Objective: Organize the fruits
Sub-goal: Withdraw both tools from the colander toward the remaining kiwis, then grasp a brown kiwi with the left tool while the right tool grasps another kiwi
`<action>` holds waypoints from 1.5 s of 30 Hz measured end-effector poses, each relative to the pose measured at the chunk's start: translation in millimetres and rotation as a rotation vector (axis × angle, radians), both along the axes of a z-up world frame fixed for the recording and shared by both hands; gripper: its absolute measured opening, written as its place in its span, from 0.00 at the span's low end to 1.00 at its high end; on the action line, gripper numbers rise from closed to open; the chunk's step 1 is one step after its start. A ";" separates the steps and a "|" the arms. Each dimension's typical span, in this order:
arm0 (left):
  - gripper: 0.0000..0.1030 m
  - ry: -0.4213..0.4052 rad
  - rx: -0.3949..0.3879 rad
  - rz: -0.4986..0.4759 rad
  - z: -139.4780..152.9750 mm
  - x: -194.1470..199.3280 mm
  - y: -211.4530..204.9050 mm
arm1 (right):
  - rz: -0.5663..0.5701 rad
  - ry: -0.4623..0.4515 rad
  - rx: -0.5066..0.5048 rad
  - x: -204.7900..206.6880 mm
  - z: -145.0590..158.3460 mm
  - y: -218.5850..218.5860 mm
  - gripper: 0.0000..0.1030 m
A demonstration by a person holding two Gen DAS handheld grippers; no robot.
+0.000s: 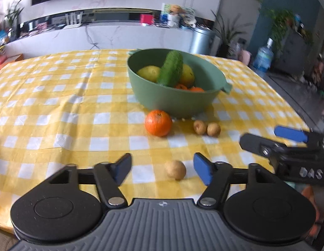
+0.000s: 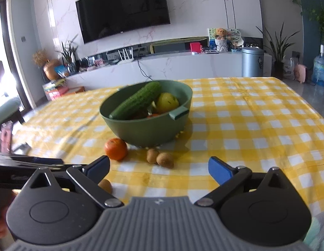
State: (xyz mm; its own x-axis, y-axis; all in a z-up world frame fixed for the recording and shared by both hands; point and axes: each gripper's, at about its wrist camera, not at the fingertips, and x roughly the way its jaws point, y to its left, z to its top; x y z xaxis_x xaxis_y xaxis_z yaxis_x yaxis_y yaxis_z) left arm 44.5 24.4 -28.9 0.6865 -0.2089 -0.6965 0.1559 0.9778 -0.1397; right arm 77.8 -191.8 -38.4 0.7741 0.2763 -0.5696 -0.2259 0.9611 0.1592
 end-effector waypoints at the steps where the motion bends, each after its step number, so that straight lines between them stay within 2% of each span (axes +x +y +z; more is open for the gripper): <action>1: 0.71 -0.003 -0.003 -0.014 -2.4 -0.7 -0.9 | -0.002 -0.001 -0.013 0.8 -1.9 1.2 0.93; 3: 0.69 0.001 -0.009 -0.039 -7.6 -1.3 -3.5 | -0.008 -0.010 -0.042 2.0 -4.3 3.9 0.88; 5: 0.63 0.003 -0.008 -0.065 -12.1 -0.9 -6.2 | -0.004 -0.004 -0.069 3.8 -6.8 6.7 0.82; 7: 0.57 0.007 0.005 -0.078 -17.0 0.2 -9.4 | 0.002 0.006 -0.078 5.5 -9.8 8.5 0.73; 10: 0.50 0.006 0.009 -0.094 -22.8 1.8 -12.9 | 0.001 0.021 -0.083 8.8 -13.1 9.8 0.67; 13: 0.46 0.008 0.010 -0.110 -27.0 4.9 -16.6 | 0.004 0.039 -0.080 12.1 -16.1 11.7 0.56; 17: 0.37 0.027 0.029 -0.115 -34.0 10.4 -20.0 | -0.003 0.039 -0.082 15.9 -18.2 13.6 0.54; 22: 0.35 0.028 0.031 -0.106 -38.2 15.1 -20.1 | 0.004 0.057 -0.076 25.5 -22.0 17.5 0.46; 26: 0.32 0.018 0.039 -0.109 -37.2 16.8 -23.6 | 0.000 0.079 -0.079 37.2 -25.6 21.5 0.44; 31: 0.30 -0.007 0.061 -0.099 -31.5 20.1 -27.8 | -0.009 0.151 -0.073 56.4 -35.5 25.8 0.32; 45: 0.30 -0.005 0.035 -0.079 -29.0 30.5 -22.3 | -0.030 0.176 -0.001 76.6 -44.8 22.5 0.32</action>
State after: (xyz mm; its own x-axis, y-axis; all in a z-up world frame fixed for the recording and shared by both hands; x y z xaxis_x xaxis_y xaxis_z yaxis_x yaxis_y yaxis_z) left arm 75.1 2.0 -57.9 0.6724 -0.2380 -0.7008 0.2331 0.9668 -0.1047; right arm 154.4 -169.3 -83.1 0.6701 0.2538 -0.6975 -0.1654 0.9672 0.1930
